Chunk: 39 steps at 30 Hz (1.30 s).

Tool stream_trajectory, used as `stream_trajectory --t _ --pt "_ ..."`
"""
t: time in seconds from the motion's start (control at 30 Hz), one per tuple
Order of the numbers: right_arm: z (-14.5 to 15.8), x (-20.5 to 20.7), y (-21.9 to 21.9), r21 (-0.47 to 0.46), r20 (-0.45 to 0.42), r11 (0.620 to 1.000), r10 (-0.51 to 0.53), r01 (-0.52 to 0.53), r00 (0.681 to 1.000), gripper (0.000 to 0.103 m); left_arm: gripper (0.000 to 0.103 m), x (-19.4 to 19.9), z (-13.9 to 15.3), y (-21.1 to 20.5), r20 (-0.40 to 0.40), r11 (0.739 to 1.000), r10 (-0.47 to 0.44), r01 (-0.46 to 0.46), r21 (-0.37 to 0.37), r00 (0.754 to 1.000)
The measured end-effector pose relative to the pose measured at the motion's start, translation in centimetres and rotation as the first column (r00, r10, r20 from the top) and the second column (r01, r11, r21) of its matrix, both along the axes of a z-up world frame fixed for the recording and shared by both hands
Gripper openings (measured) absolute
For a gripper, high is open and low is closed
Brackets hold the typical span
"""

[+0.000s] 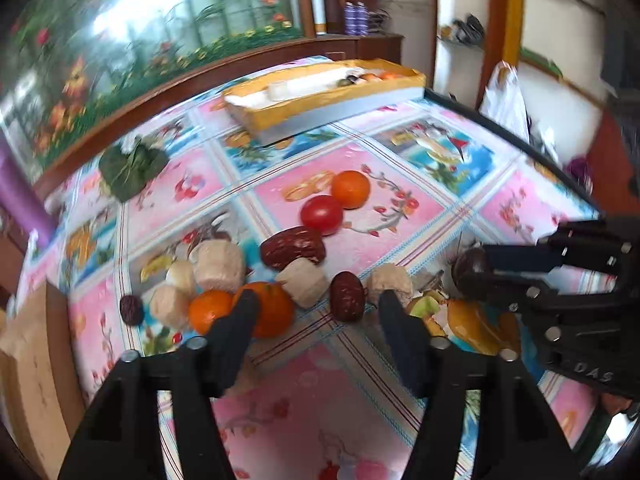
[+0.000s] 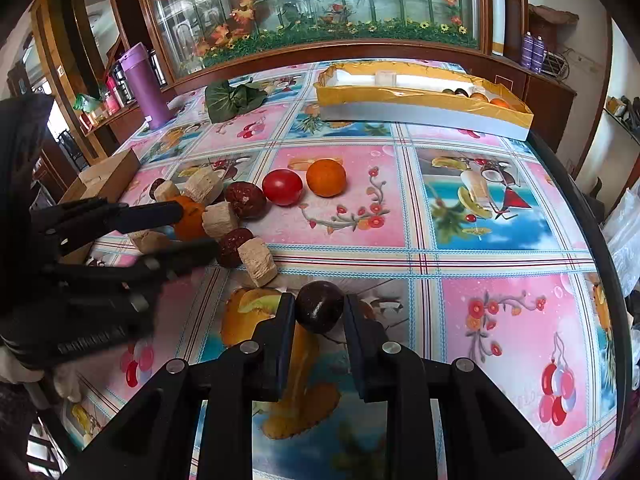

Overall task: Organize fruits
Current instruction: 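Close the right tool on the dark plum while the left tool grasps the orange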

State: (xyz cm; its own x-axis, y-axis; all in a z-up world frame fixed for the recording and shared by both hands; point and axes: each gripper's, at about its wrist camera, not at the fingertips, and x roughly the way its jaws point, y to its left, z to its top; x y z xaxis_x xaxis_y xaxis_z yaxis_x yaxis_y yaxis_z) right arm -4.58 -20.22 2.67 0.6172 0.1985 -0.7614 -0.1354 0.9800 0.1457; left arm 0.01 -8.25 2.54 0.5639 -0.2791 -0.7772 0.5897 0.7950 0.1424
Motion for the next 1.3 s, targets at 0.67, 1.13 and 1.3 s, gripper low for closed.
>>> stream_trajectory --t 0.67,1.13,1.3 --pt "0.1 -0.7 -2.3 0.079 0.024 0.996 -0.035 0.033 0.999 0.026 0.000 0.5 1.0 5.7 -0.020 1.000 -0.004 0.004 0.009 1.000" --pt "-0.3 -0.4 -2.4 0.090 0.007 0.995 -0.043 0.042 0.999 0.026 0.083 2.0 -0.5 0.4 -0.054 0.982 -0.167 0.171 0.074 0.984" --pt "-0.4 -0.4 -2.9 0.100 0.010 0.994 -0.049 0.048 0.999 0.026 0.072 2.4 -1.0 0.9 -0.033 0.985 -0.145 0.148 0.090 0.989"
